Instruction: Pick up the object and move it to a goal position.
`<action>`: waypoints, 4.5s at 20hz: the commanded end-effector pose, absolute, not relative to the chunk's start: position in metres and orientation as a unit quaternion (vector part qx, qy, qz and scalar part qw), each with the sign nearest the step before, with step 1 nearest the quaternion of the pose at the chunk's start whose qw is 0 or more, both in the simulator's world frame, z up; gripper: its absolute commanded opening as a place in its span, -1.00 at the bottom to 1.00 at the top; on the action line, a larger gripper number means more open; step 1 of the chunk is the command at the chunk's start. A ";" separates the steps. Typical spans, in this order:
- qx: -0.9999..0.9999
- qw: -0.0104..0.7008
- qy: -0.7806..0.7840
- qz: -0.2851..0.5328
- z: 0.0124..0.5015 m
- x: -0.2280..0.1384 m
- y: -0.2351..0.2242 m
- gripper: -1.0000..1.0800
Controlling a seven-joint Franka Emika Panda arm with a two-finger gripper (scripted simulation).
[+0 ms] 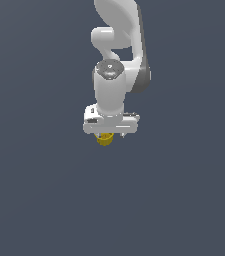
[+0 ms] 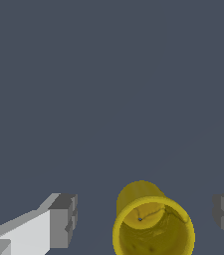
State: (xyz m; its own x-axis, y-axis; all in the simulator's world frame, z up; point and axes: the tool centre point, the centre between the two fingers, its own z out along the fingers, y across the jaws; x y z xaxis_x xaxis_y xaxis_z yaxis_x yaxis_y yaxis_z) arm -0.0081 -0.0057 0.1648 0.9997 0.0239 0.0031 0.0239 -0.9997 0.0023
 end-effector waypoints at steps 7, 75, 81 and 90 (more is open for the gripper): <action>1.000 0.002 0.010 -0.001 0.166 -0.011 -0.015 0.23; 0.994 -0.045 0.095 0.025 0.072 -0.083 -0.084 -1.00; 0.994 -0.045 0.095 0.025 0.083 -0.085 -0.083 -1.00; 0.994 -0.045 0.095 0.025 0.134 -0.091 -0.080 -1.00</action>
State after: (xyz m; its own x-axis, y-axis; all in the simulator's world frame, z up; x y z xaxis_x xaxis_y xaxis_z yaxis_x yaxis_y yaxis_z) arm -0.0909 -0.0808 0.1220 0.9808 0.1873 0.0546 0.1915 -0.9777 -0.0862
